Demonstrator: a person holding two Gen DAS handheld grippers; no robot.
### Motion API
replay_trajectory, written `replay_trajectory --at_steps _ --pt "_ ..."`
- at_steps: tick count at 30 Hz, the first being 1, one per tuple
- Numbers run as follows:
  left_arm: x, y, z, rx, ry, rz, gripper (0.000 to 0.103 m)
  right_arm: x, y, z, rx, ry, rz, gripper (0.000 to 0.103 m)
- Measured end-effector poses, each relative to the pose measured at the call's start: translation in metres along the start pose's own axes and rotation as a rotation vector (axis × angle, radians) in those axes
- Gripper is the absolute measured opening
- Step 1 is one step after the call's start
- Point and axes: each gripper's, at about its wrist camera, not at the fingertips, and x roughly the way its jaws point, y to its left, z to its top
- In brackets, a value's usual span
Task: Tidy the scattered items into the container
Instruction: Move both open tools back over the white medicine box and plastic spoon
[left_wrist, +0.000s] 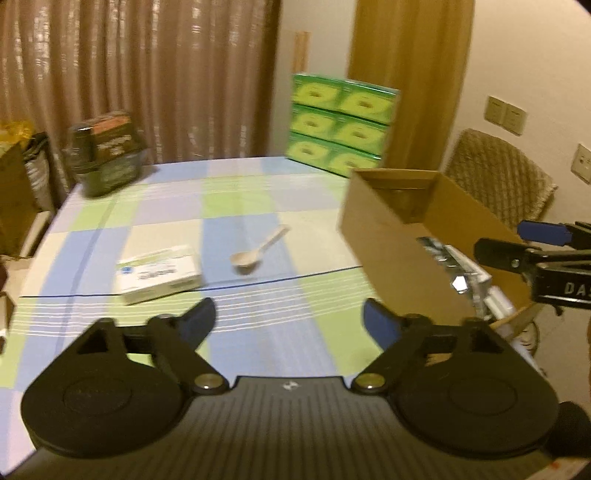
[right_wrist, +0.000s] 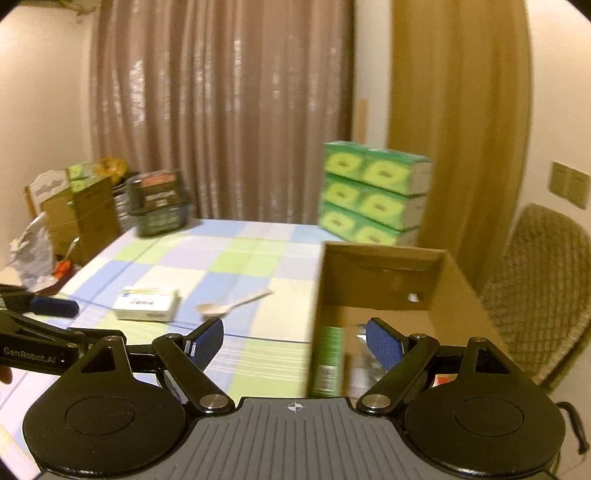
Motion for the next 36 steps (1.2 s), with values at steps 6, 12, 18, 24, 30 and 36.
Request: replay_trajectory --at_steps 6,12,18,24,30,36 --pt "-0.004 0.062 -0.008 0.006 0.001 0.099 0.097 0.032 0.037 0.007 0.009 0.049 0.077 0.082" --pt "0.015 0.116 -0.019 -0.037 0.04 0.132 0.098 0.078 0.067 0.005 0.007 0.116 0.109 0.082" --pt "0.046 0.145 -0.032 -0.039 0.095 0.145 0.098 0.118 0.083 -0.001 0.0 0.167 0.113 0.082" --pt "0.075 0.155 -0.037 -0.056 0.12 0.134 0.099 0.153 0.089 -0.002 -0.005 0.203 0.11 0.082" --pt "0.101 0.161 -0.038 -0.011 0.133 0.125 0.099 0.19 0.089 -0.003 -0.006 0.228 0.091 0.082" --pt "0.122 0.179 -0.032 0.029 0.119 0.117 0.099 0.233 0.089 -0.002 0.073 0.244 0.07 0.082"
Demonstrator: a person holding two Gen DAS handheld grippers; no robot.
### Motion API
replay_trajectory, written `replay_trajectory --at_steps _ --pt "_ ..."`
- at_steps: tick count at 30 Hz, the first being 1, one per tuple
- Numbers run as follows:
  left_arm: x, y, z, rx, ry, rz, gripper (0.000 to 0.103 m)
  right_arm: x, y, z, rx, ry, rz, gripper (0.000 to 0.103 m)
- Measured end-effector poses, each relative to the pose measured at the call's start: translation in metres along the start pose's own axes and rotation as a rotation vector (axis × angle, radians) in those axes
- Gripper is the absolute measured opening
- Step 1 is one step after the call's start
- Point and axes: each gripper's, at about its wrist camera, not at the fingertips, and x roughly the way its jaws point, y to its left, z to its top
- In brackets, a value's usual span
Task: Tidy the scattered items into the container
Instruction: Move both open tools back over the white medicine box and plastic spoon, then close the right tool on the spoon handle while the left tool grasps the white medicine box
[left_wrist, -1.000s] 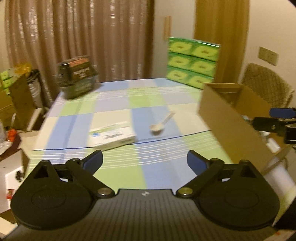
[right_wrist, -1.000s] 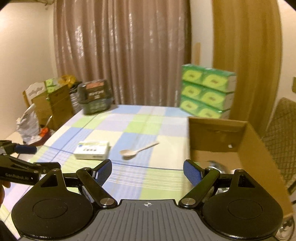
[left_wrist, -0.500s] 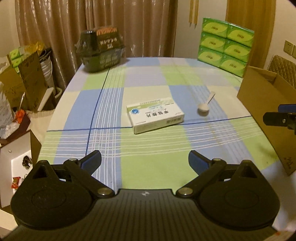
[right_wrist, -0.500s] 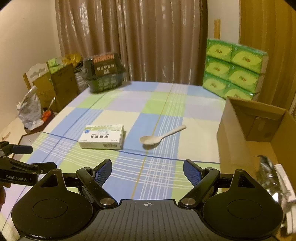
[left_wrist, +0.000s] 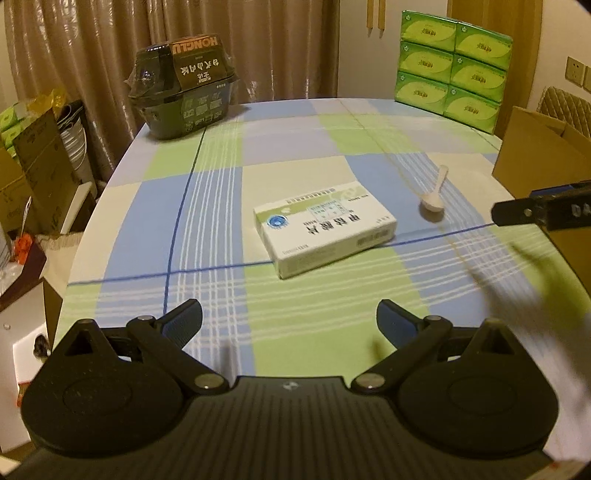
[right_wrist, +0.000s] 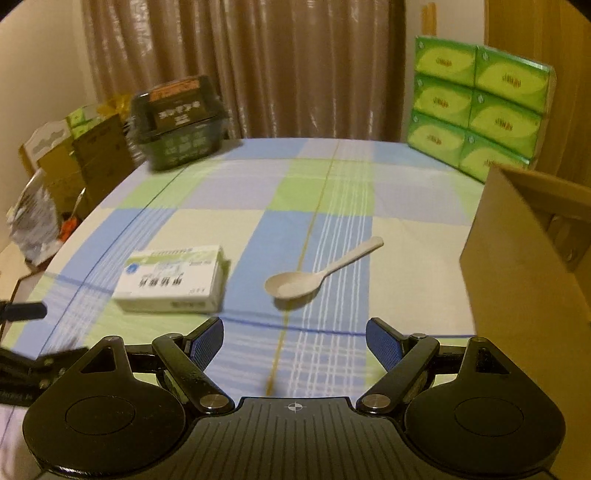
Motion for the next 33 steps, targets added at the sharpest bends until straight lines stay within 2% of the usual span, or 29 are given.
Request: replay_trajectory --at_steps 8,11,15,20,21,22,24,27,33 --pt "0.032 0.013 0.019 0.068 -0.036 -0.023 0.099 0.048 -0.007 0.016 0.122 -0.02 -0.007 0.081" --pt "0.042 0.014 0.027 0.115 -0.054 -0.032 0.099 0.064 -0.009 0.018 0.157 -0.011 -0.012 0.073" --pt "0.053 0.015 0.034 0.147 -0.061 -0.045 0.099 0.081 -0.009 0.02 0.181 -0.008 -0.036 0.069" --pt "0.06 0.017 0.039 0.153 -0.066 -0.055 0.099 0.092 -0.004 0.018 0.149 -0.003 -0.089 0.047" --pt "0.061 0.016 0.04 0.155 -0.067 -0.059 0.099 0.091 -0.003 0.016 0.129 -0.003 -0.093 0.04" --pt "0.062 0.016 0.041 0.158 -0.069 -0.062 0.099 0.09 -0.002 0.014 0.109 0.0 -0.092 0.027" --pt "0.065 0.014 0.044 0.165 -0.073 -0.071 0.099 0.086 -0.003 0.01 0.072 0.008 -0.09 0.013" --pt "0.069 0.01 0.049 0.181 -0.082 -0.098 0.099 0.076 -0.011 0.001 0.049 0.022 -0.073 0.007" --pt "0.084 -0.004 0.061 0.285 -0.076 -0.168 0.099 0.052 -0.023 -0.018 -0.013 0.034 -0.052 0.007"
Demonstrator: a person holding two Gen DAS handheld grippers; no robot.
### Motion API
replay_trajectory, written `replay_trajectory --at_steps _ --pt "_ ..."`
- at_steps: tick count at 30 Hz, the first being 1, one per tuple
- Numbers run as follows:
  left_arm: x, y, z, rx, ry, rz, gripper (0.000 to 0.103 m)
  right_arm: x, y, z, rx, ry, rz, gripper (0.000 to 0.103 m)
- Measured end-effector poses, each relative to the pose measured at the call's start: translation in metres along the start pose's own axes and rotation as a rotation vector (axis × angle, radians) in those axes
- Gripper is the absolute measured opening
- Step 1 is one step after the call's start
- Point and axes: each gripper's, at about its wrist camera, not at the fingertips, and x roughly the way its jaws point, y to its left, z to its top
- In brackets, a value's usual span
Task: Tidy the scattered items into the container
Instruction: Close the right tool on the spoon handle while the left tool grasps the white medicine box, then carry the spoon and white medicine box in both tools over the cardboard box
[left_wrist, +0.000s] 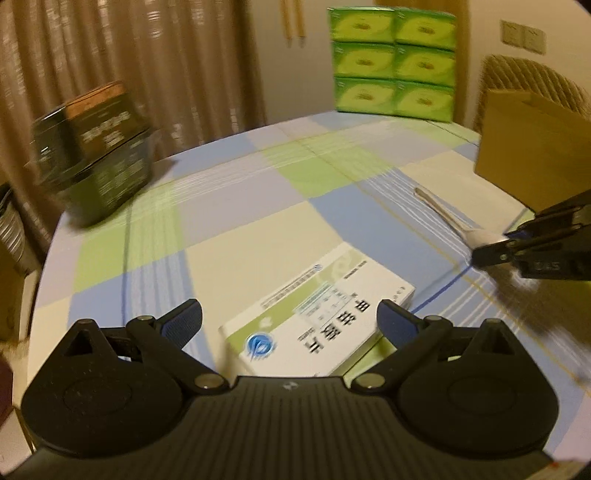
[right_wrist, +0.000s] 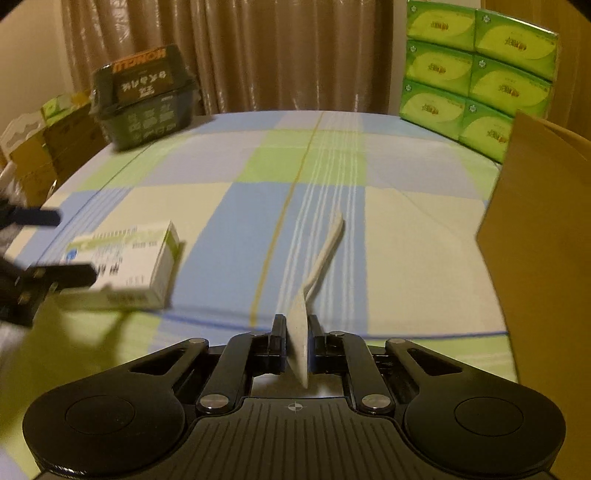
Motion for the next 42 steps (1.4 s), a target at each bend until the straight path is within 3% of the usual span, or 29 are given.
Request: replay_trajectory --at_steps 9,13,15,18,24,32,42 --pt "0.033 -0.01 0.006 0.185 0.125 -0.102 0.098 -0.029 -0.006 -0.023 -0.025 0.013 0.044 0.007" --pt "0.04 -0.007 0.01 0.181 0.188 -0.124 0.093 -0.039 -0.006 -0.029 -0.024 0.018 0.066 0.007" --pt "0.037 -0.01 0.012 0.177 0.215 -0.121 0.085 -0.045 -0.005 -0.033 -0.034 0.018 0.073 0.007" --pt "0.025 -0.022 0.01 0.181 0.255 -0.123 0.077 -0.057 -0.003 -0.04 -0.064 0.019 0.078 0.007" --pt "-0.021 -0.066 -0.018 0.116 0.308 -0.143 0.076 -0.091 0.002 -0.067 -0.117 0.041 0.088 0.007" --pt "-0.093 -0.132 -0.059 0.008 0.291 -0.105 0.076 -0.14 -0.001 -0.113 -0.194 0.07 0.049 0.007" --pt "-0.117 -0.175 -0.07 0.002 0.306 -0.078 0.076 -0.175 -0.007 -0.153 -0.212 0.09 0.022 0.007"
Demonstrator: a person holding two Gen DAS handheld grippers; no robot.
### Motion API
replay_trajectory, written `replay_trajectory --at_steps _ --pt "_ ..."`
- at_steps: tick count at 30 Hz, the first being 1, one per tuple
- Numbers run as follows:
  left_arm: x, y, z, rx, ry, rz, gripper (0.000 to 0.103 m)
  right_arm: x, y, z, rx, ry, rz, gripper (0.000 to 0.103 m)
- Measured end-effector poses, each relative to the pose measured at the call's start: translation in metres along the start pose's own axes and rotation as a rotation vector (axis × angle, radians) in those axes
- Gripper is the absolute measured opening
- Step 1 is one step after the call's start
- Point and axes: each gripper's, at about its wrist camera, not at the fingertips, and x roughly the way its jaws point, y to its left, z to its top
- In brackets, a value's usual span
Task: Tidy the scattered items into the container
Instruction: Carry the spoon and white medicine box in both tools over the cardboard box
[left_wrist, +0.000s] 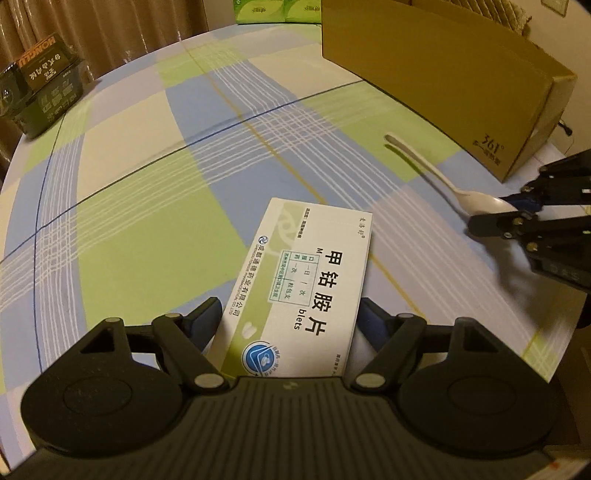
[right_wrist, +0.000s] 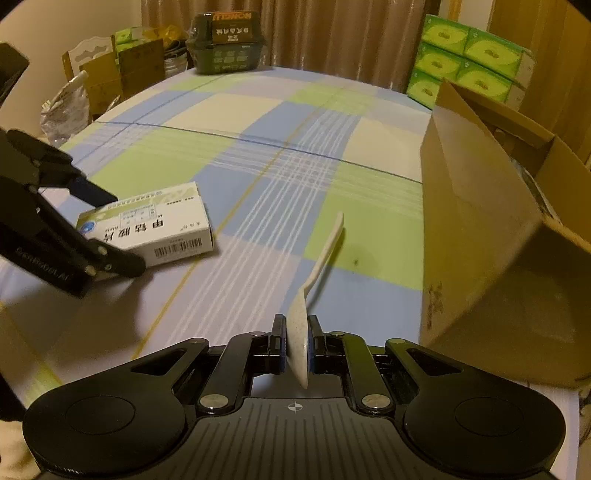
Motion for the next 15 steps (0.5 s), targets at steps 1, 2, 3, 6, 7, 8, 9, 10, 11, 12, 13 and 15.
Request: replay_trajectory --at_steps 1,2,3,6,7,8,9,10,11,12,13,15 --pt "0.001 -0.001 0.002 0.007 0.006 0.001 0.076 -0.002 0.0 -0.002 0.003 0.0 0.0 0.007" --pt "0.002 -0.001 0.003 0.012 0.009 0.001 0.076 -0.004 0.0 -0.003 0.009 0.0 0.001 0.007" --pt "0.003 -0.001 0.004 0.016 0.01 0.001 0.076 -0.005 0.0 -0.004 0.011 0.0 0.001 0.007" --pt "0.007 0.0 0.006 0.021 0.013 0.0 0.076 -0.009 0.001 -0.006 0.013 -0.003 0.004 0.007" --pt "0.007 0.001 0.007 0.023 0.012 -0.001 0.076 -0.01 0.001 -0.005 0.012 -0.005 0.005 0.007" --pt "0.008 0.0 0.008 0.029 0.011 -0.002 0.076 -0.01 0.001 -0.005 0.012 -0.006 0.005 0.007" --pt "0.009 0.0 0.009 0.038 0.011 0.0 0.076 -0.01 0.001 -0.004 0.013 -0.007 0.006 0.007" --pt "0.01 -0.001 0.01 0.046 0.01 0.001 0.076 -0.011 0.001 -0.004 0.014 -0.008 0.005 0.007" --pt "0.011 -0.001 0.01 0.054 0.008 0.002 0.076 -0.011 0.001 -0.004 0.014 -0.009 0.004 0.007" --pt "0.011 -0.001 0.011 0.061 0.004 0.003 0.076 -0.011 0.001 -0.004 0.014 -0.01 0.004 0.007" --pt "0.012 -0.002 0.012 0.07 0.0 0.005 0.077 -0.012 0.001 -0.003 0.015 -0.01 0.004 0.007" --pt "0.012 -0.003 0.015 0.095 -0.013 0.008 0.08 -0.012 0.001 -0.003 0.016 -0.011 0.002 0.007"
